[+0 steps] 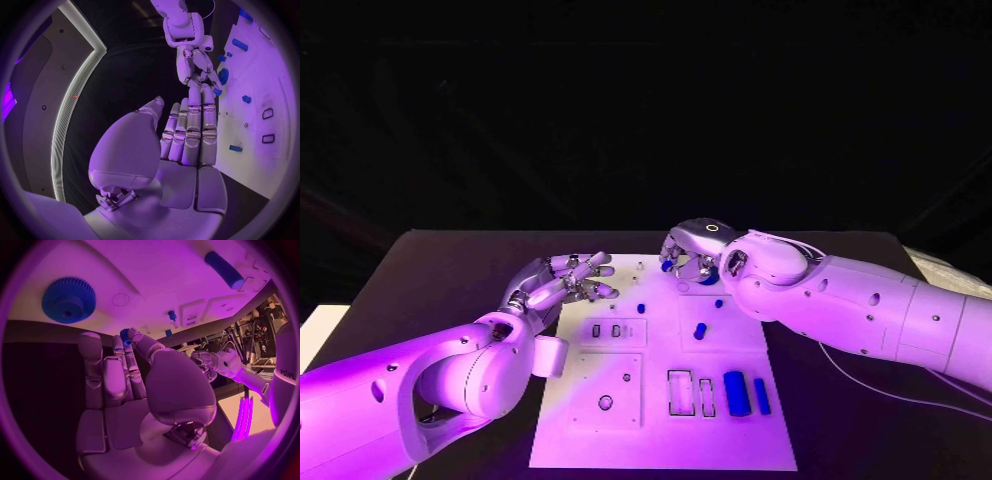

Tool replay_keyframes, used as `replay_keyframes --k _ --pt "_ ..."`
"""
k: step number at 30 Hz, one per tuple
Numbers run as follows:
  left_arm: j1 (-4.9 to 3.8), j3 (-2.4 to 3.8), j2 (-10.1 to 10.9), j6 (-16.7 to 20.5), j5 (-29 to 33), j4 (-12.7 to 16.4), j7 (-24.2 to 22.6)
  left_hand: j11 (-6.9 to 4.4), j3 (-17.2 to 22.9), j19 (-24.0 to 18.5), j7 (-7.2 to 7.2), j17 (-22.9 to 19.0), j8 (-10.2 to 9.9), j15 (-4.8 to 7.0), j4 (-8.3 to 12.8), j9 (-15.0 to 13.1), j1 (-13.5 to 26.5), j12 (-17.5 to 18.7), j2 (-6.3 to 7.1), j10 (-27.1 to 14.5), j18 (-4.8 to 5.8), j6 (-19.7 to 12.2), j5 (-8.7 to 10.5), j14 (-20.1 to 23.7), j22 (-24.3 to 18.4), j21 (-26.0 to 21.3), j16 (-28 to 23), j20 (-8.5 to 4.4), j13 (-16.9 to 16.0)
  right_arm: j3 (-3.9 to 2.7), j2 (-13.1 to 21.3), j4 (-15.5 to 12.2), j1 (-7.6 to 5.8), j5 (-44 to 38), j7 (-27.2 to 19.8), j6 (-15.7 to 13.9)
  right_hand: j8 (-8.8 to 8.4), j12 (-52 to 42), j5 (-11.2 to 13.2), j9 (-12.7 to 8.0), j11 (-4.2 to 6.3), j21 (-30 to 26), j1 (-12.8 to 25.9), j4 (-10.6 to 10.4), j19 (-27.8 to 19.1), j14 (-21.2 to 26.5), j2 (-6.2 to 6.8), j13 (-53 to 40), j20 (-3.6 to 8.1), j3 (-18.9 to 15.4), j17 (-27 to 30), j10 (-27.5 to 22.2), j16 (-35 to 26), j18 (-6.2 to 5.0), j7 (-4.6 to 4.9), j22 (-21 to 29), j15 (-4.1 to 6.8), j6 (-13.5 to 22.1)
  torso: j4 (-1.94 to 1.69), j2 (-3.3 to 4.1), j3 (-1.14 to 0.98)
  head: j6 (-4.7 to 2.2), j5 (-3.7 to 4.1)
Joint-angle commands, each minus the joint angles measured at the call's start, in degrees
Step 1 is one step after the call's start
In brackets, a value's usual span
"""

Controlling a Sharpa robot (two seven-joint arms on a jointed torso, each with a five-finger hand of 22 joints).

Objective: Assemble the parts on the task board

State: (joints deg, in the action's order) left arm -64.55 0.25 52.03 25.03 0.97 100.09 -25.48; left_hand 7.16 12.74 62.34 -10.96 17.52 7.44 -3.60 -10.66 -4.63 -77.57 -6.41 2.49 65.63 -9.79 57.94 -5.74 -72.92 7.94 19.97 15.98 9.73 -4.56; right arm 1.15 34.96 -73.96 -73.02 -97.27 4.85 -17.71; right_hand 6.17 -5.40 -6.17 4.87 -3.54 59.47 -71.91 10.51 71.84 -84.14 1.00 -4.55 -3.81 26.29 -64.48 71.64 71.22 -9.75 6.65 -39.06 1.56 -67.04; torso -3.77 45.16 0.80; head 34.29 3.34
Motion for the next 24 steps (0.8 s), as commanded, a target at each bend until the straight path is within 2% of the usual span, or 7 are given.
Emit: replay_keyframes --k 1,10,12,14,24 --pt "-0.08 0.04 0.0 -1.3 0.3 0.0 -0.2 0.19 -0.1 0.2 -0.18 0.0 -0.3 0.01 0.3 0.0 0.4 0.4 -0.32 -0.1 -0.62 -0.2 -0.13 0.2 0.1 0.2 0.2 0.0 0.0 -0.04 -1.4 1.4 -0.01 0.7 0.6 -3.9 -0.37 0.7 0.2 0.9 0.34 0.4 -1.1 -0.4 -0.1 -2.4 -1.05 0.3 -0.17 1.0 -0.1 0.4 0.4 0.92 0.43 -0.2 0.09 0.4 -0.05 0.05 0.07 -0.23 -0.07" --pt "-0.09 0.04 -0.2 -1.4 0.3 -0.2 -0.1 0.21 0.0 0.2 -0.2 0.1 -0.4 0.0 0.3 0.0 0.4 0.4 -0.31 -0.1 -0.62 -0.2 -0.13 0.3 0.1 0.2 0.3 0.0 0.0 -0.02 -5.7 5.7 0.03 0.8 0.0 -4.4 -0.73 1.2 0.2 0.9 0.05 0.8 -1.0 -0.6 -0.3 -2.3 -0.6 0.4 -0.37 1.6 -0.3 -0.2 0.7 0.95 0.69 -0.6 -0.14 0.9 -0.28 0.24 0.07 -0.5 -0.17" --pt "-0.09 0.04 -0.2 -1.4 0.3 -0.2 -0.1 0.21 0.0 0.2 -0.2 0.1 -0.4 0.0 0.3 0.0 0.4 0.4 -0.31 -0.1 -0.62 -0.2 -0.13 0.3 0.1 0.2 0.3 0.0 0.0 -0.01 -6.5 6.3 0.13 0.8 -0.1 -4.3 -0.76 1.3 0.2 0.9 0.02 0.9 -0.9 -0.6 -0.3 -2.3 -0.55 0.4 -0.39 1.6 -0.4 -0.2 0.7 0.96 0.71 -0.7 -0.16 0.9 -0.17 0.31 0.03 -0.57 -0.31" --pt "-0.1 0.04 -0.2 -1.4 0.3 -0.2 -0.1 0.21 0.0 0.2 -0.2 0.1 -0.4 0.0 0.3 0.0 0.4 0.4 -0.31 -0.1 -0.62 -0.2 -0.13 0.3 0.1 0.2 0.3 0.0 0.0 -0.01 -7.1 6.8 0.21 0.7 -0.1 -4.3 -0.76 1.3 0.2 0.9 0.02 0.9 -0.9 -0.6 -0.3 -2.3 -0.54 0.5 -0.39 1.6 -0.4 -0.2 0.8 0.96 0.72 -0.7 -0.17 0.9 -0.27 0.38 0.09 -0.54 -0.31" --pt "-0.1 0.04 -0.3 -1.5 0.3 -0.3 0.0 0.21 0.0 0.2 -0.2 0.1 -0.4 0.0 0.3 0.0 0.4 0.4 -0.31 -0.1 -0.62 -0.2 -0.13 0.3 0.1 0.2 0.3 0.0 0.0 0.0 -8.7 8.7 0.42 0.6 -0.2 -3.3 -0.85 1.4 0.1 0.9 -0.06 1.1 -0.8 -0.8 -0.4 -2.3 -0.36 0.5 -0.47 1.7 -0.5 -0.4 0.9 0.96 0.78 -0.8 -0.24 1.0 -0.22 0.47 0.09 -0.46 -0.38"
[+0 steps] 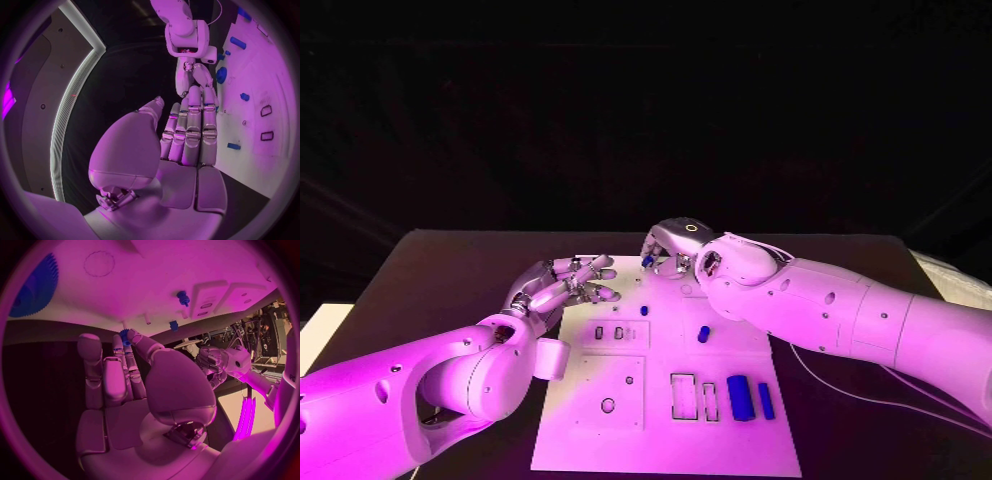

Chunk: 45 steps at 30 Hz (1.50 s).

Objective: Assemble the parts on the task board

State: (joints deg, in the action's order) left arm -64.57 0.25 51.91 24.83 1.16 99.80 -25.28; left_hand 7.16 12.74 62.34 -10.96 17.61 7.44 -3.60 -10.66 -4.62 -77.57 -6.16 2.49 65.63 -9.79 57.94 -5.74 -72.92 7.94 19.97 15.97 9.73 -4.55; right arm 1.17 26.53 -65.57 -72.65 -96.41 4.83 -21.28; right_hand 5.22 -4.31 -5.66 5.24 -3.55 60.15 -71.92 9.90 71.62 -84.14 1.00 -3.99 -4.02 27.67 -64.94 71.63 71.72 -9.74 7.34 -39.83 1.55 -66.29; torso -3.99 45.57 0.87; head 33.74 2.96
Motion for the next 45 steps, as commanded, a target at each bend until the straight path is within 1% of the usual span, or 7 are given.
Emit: replay_keyframes --k 1,24,28,30,34,40,45 --pt "-0.08 0.04 -0.2 -1.3 0.1 0.0 -0.2 0.21 0.0 0.2 -0.2 0.1 -0.4 0.0 0.3 0.0 0.4 0.2 -0.31 -0.1 -0.62 -0.2 -0.13 0.3 0.1 0.2 0.3 0.0 0.0 -0.02 -0.3 0.4 0.07 -0.3 -0.2 0.5 0.1 0.3 -0.4 0.5 -0.05 0.4 -0.8 -0.1 -0.2 -2.3 -0.36 -0.1 -0.25 0.3 0.0 -0.3 0.4 0.96 0.09 -0.1 -0.24 0.3 -0.02 0.11 0.02 0.1 0.04" --pt "-0.08 0.04 -0.3 -1.4 0.1 0.1 0.0 0.26 0.0 0.2 -0.25 0.3 -0.5 -0.02 0.4 0.0 0.4 0.3 -0.34 -0.2 -0.61 -0.3 -0.13 0.3 0.1 0.2 0.3 0.02 0.0 0.15 -2.2 2.5 0.38 -0.7 1.5 2.2 -1.14 0.8 -0.3 0.3 -0.83 0.6 0.2 -1.3 -1.1 -2.1 0.78 0.1 -0.87 0.9 0.0 -2.7 0.7 0.83 0.83 0.2 -0.9 2.2 -0.15 0.23 0.04 0.55 0.07" --pt "-0.08 0.04 -0.2 -1.3 0.1 0.1 0.0 0.26 0.0 0.2 -0.25 0.3 -0.5 -0.02 0.4 0.0 0.3 0.3 -0.37 -0.2 -0.61 -0.3 -0.13 0.4 0.1 0.2 0.3 0.02 0.0 0.16 -2.3 2.5 0.41 -0.7 1.4 1.3 -1.76 0.8 -0.7 -0.6 -2.02 -2.0 1.0 -1.6 -3.7 -1.1 3.11 0.4 -1.64 0.7 3.3 -7.2 -1.8 0.13 2.1 4.4 -2.0 6.1 -0.14 0.23 0.08 0.5 0.05" --pt "-0.08 0.04 -0.2 -1.3 0.1 0.1 0.0 0.26 0.1 0.2 -0.25 0.4 -0.5 -0.02 0.5 0.0 0.3 0.3 -0.39 -0.3 -0.61 -0.3 -0.14 0.4 0.1 0.2 0.3 0.02 0.0 0.17 -2.3 2.5 0.42 -0.7 1.3 1.1 -1.75 0.7 -0.9 -1.0 -2.36 -3.2 1.2 -1.6 -4.9 -0.8 4.28 0.4 -2.02 0.1 4.5 -9.1 -2.6 -0.24 2.03 6.3 -2.2 8.0 -0.11 0.26 0.07 0.46 0.0" --pt "-0.09 0.04 -0.2 -1.3 0.1 0.1 0.1 0.26 0.1 0.2 -0.26 0.4 -0.5 -0.02 0.5 0.0 0.2 0.3 -0.46 -0.3 -0.61 -0.3 -0.15 0.4 0.1 0.2 0.4 0.03 0.0 0.18 -2.2 2.2 0.42 -0.6 1.1 0.7 -1.69 0.6 -0.7 -1.2 -2.51 -4.4 1.0 -1.7 -5.9 -0.5 4.91 0.4 -2.25 -0.7 5.6 -10.7 -3.5 -0.59 2.02 8.1 -2.3 9.1 -0.1 0.28 0.03 0.48 -0.06" --pt "-0.09 0.04 -0.1 -1.3 0.1 0.0 0.2 0.27 0.2 0.2 -0.26 0.5 -0.5 -0.03 0.6 0.0 0.2 0.4 -0.55 -0.3 -0.61 -0.3 -0.15 0.5 0.1 0.2 0.4 0.03 0.0 0.15 0.3 -0.9 0.42 -0.3 0.9 -1.2 -1.66 0.3 -0.8 -1.3 -2.62 -5.6 0.3 -1.7 -6.8 -0.1 5.32 0.3 -2.37 -1.8 7.5 -12.7 -4.9 -0.88 1.98 9.8 -2.39 10.6 -0.1 0.25 -0.05 0.36 0.02" --pt "-0.1 0.04 0.3 -1.2 0.3 0.0 0.2 0.27 0.4 0.2 -0.26 0.8 -0.6 -0.03 0.8 0.0 -0.1 0.4 -0.68 -0.3 -0.62 -0.4 -0.16 0.6 0.1 0.2 0.4 0.02 0.0 -0.15 5.8 -6.1 0.0 3.0 1.3 -1.8 -1.24 -1.9 -2.1 -1.0 -2.37 -4.8 0.0 -2.2 -5.9 -0.5 4.78 0.0 -2.23 -2.2 6.7 -9.9 -4.2 -0.68 2.14 8.8 -2.2 9.4 0.35 0.15 -0.12 0.03 -0.07"
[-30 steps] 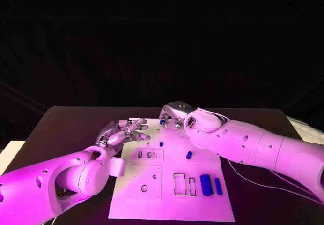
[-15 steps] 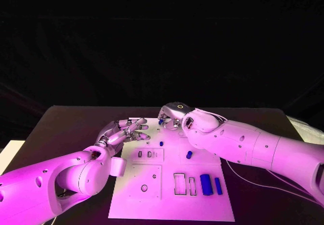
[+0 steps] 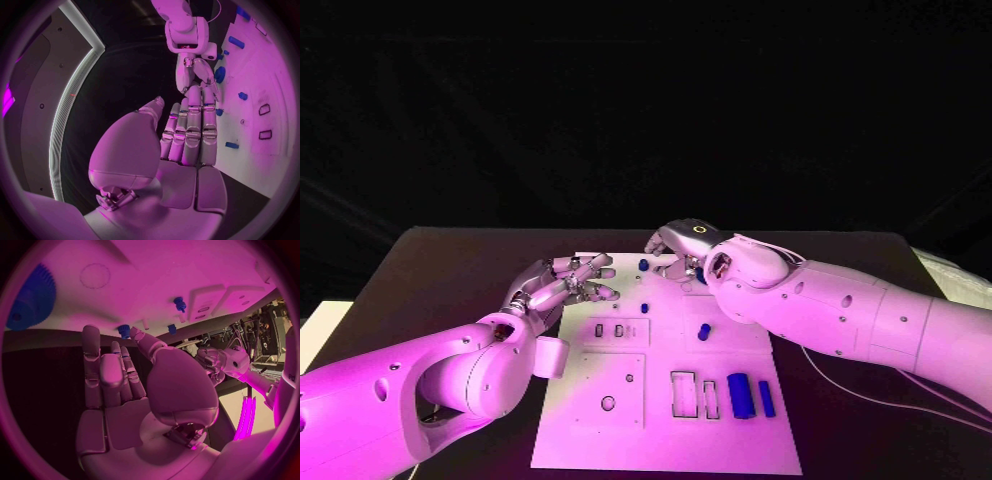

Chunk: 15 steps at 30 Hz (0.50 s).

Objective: Assemble the parts on the task board

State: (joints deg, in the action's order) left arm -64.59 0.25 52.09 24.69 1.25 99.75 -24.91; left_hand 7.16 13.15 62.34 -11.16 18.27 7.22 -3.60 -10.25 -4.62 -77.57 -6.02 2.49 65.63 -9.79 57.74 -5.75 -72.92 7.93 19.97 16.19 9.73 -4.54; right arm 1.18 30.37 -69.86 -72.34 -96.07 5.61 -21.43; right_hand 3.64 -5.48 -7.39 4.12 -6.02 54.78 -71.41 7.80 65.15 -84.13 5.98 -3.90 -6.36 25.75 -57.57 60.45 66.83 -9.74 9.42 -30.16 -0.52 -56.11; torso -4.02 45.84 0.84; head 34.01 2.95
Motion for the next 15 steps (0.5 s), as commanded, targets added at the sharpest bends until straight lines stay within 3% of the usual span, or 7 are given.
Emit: replay_keyframes --k 1,5,9,13,15 --pt "-0.08 0.04 0.3 -1.0 0.2 0.1 -0.2 0.27 0.0 0.2 -0.06 0.2 -0.4 -0.02 0.4 0.0 -0.1 0.3 -0.7 -0.3 -0.62 -0.2 -0.16 0.6 0.1 0.2 0.2 0.02 0.0 -0.23 3.4 -3.1 -0.5 4.1 0.7 -1.5 0.37 -1.5 -0.7 0.2 0.3 1.5 -0.5 -0.3 1.3 -0.8 -0.35 -0.3 0.2 -0.1 -1.7 2.7 1.5 -0.47 0.06 -2.2 0.0 -1.0 0.55 -0.18 -0.12 -0.3 -0.12" --pt "-0.09 0.03 0.5 -1.0 0.3 0.1 -0.2 0.26 0.1 0.2 -0.06 0.3 -0.4 -0.02 0.5 0.0 -0.2 0.3 -0.73 -0.3 -0.63 -0.2 -0.17 0.6 0.1 0.2 0.2 0.02 0.0 -0.54 8.0 -7.2 -1.13 8.6 1.9 0.1 0.44 -4.9 -1.4 0.3 1.64 5.4 0.1 -1.1 4.2 -2.0 -0.34 -1.6 0.77 -0.5 -6.4 9.4 5.2 0.43 -0.36 -7.9 0.91 -1.8 0.97 -0.3 -0.26 -0.34 -0.11" --pt "-0.09 0.03 0.5 -1.0 0.3 0.1 -0.2 0.26 0.1 0.2 -0.06 0.3 -0.4 -0.02 0.5 0.0 -0.2 0.3 -0.73 -0.3 -0.63 -0.2 -0.17 0.6 0.1 0.2 0.2 0.02 0.0 -0.74 11.7 -9.6 -1.62 12.4 4.1 3.1 0.26 -10.7 -4.1 0.2 3.37 10.3 1.6 -2.6 7.8 -3.3 1.54 -5.8 2.14 -3.7 -12.5 16.2 10.1 1.57 -1.19 -15.0 2.43 -1.3 1.33 -0.45 -0.44 -0.42 -0.1" --pt "-0.09 0.03 0.5 -1.1 0.3 0.1 -0.2 0.26 0.1 0.2 -0.06 0.3 -0.4 -0.02 0.5 0.0 -0.2 0.3 -0.73 -0.3 -0.63 -0.2 -0.17 0.6 0.1 0.2 0.2 0.02 0.0 -0.81 13.3 -9.6 -1.82 14.0 5.8 5.6 0.42 -18.8 -5.8 0.2 3.91 13.1 1.3 -4.2 9.4 -3.4 1.8 -14.3 2.63 -7.3 -14.9 15.5 12.3 2.36 -1.7 -18.8 3.02 -0.3 1.53 -0.48 -0.57 -0.46 -0.13" --pt "-0.09 0.03 0.5 -1.1 0.3 0.1 -0.2 0.26 0.1 0.2 -0.06 0.3 -0.4 -0.02 0.5 0.0 -0.2 0.3 -0.73 -0.3 -0.63 -0.2 -0.17 0.6 0.1 0.2 0.2 0.02 0.0 -0.83 13.6 -9.2 -1.86 14.8 6.6 6.6 0.44 -24.7 -5.9 0.2 3.74 14.3 0.9 -5.4 9.8 -3.4 1.34 -20.9 2.65 -9.2 -16.2 13.0 13.4 2.54 -1.86 -20.4 2.41 0.5 1.53 -0.46 -0.63 -0.45 -0.1"
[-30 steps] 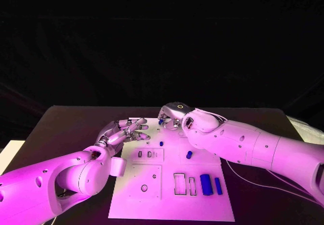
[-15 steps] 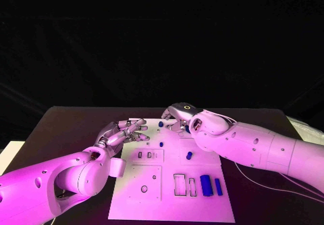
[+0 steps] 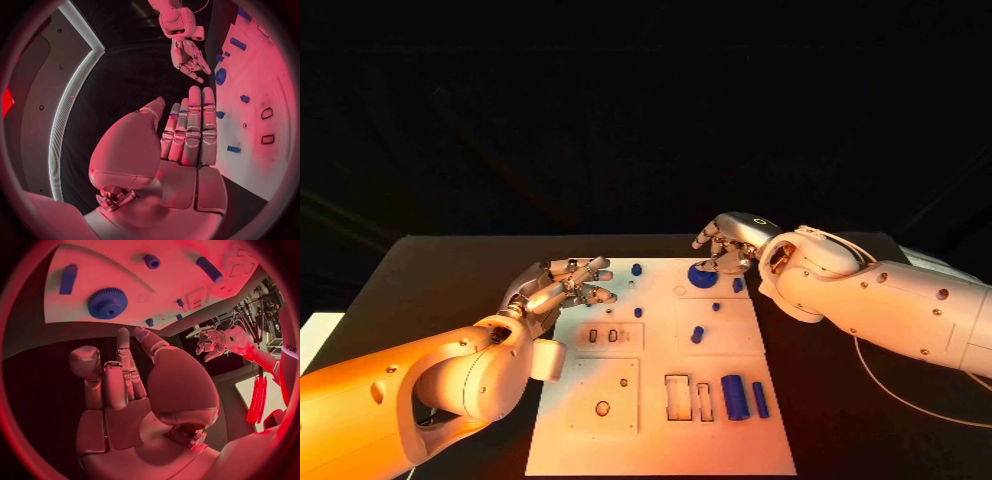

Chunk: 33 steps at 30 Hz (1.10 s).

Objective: Assemble the parts on the task board

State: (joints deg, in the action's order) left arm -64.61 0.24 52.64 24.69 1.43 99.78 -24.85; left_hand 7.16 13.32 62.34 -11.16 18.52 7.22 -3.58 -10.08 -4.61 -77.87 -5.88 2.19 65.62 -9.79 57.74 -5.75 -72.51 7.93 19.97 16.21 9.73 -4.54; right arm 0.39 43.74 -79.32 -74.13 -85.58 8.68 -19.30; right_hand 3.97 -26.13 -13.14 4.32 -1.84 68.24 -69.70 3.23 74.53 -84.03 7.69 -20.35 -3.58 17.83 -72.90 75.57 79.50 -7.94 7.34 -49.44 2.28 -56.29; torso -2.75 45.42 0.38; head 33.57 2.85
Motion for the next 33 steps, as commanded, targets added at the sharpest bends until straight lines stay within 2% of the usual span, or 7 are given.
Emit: replay_keyframes --k 1,4,7,16,33 --pt "-0.07 0.04 0.0 -1.1 0.2 0.1 -0.2 0.26 -0.1 0.2 -0.06 0.1 -0.4 -0.03 0.3 0.0 0.1 0.2 -0.43 -0.3 -0.63 -0.2 -0.17 0.2 0.1 0.2 0.2 0.02 0.0 -0.05 0.3 0.7 -0.09 4.8 3.8 5.1 0.11 -7.4 -0.1 0.0 -0.49 1.3 -0.8 -1.5 0.6 -3.6 -0.55 -8.3 -0.41 -2.0 -1.5 -3.0 1.2 1.01 0.41 -1.7 -0.35 1.0 0.18 -0.01 -0.13 0.03 0.09" --pt "-0.07 0.04 -0.1 -1.2 0.2 0.0 -0.2 0.26 0.1 0.2 -0.06 0.2 -0.4 -0.02 0.4 0.0 0.0 0.2 -0.48 -0.3 -0.63 -0.2 -0.17 0.3 0.1 0.2 0.3 0.01 0.0 -0.06 0.2 1.6 -0.13 5.5 4.3 6.4 0.35 -18.2 -0.5 0.2 -0.88 2.6 -1.6 -2.4 1.2 -3.9 -0.89 -20.5 -0.5 -3.4 -3.8 -3.9 2.9 1.14 0.62 -3.7 -0.59 1.5 0.09 -0.02 -0.03 0.03 0.24" --pt "-0.06 0.04 -0.2 -1.2 0.2 -0.1 -0.1 0.26 0.1 0.2 -0.06 0.2 -0.4 -0.02 0.4 0.0 0.0 0.2 -0.48 -0.3 -0.63 -0.2 -0.17 0.3 0.1 0.2 0.3 0.01 0.0 -0.06 -0.1 2.1 -0.14 5.3 4.5 7.7 0.46 -22.3 -0.5 0.2 -1.14 3.2 -1.9 -3.1 1.3 -3.9 -0.9 -25.4 -0.69 -4.4 -4.6 -4.8 3.5 1.21 0.87 -4.4 -0.72 1.9 0.0 0.03 -0.01 0.02 0.43" --pt "-0.06 0.03 -0.3 -1.3 0.2 -0.4 0.0 0.26 0.1 0.2 -0.06 0.2 -0.4 -0.02 0.4 0.0 0.0 0.2 -0.48 -0.3 -0.63 -0.2 -0.17 0.3 0.1 0.2 0.3 0.01 0.0 -0.04 -1.1 3.1 -0.1 5.4 4.3 10.8 0.34 -24.7 -0.8 0.2 -1.29 3.7 -2.3 -3.8 1.4 -4.0 -1.05 -28.5 -0.86 -5.1 -5.2 -5.1 3.9 1.31 1.07 -5.1 -0.9 2.6 0.09 0.06 0.03 0.06 0.59" --pt "-0.05 0.03 -0.4 -1.4 0.2 -0.5 0.0 0.26 0.1 0.2 -0.06 0.3 -0.4 -0.02 0.5 0.0 -0.1 0.3 -0.52 -0.3 -0.63 -0.1 -0.17 0.3 0.1 0.3 0.3 0.01 0.0 -0.01 -2.0 3.9 0.12 3.3 4.0 12.0 0.93 -27.5 -1.0 0.5 -1.22 4.3 -3.0 -4.0 1.6 -4.0 -1.38 -31.8 -0.9 -5.3 -5.7 -4.5 4.3 1.41 0.96 -5.9 -0.88 1.9 0.06 0.12 -0.06 0.3 0.53"
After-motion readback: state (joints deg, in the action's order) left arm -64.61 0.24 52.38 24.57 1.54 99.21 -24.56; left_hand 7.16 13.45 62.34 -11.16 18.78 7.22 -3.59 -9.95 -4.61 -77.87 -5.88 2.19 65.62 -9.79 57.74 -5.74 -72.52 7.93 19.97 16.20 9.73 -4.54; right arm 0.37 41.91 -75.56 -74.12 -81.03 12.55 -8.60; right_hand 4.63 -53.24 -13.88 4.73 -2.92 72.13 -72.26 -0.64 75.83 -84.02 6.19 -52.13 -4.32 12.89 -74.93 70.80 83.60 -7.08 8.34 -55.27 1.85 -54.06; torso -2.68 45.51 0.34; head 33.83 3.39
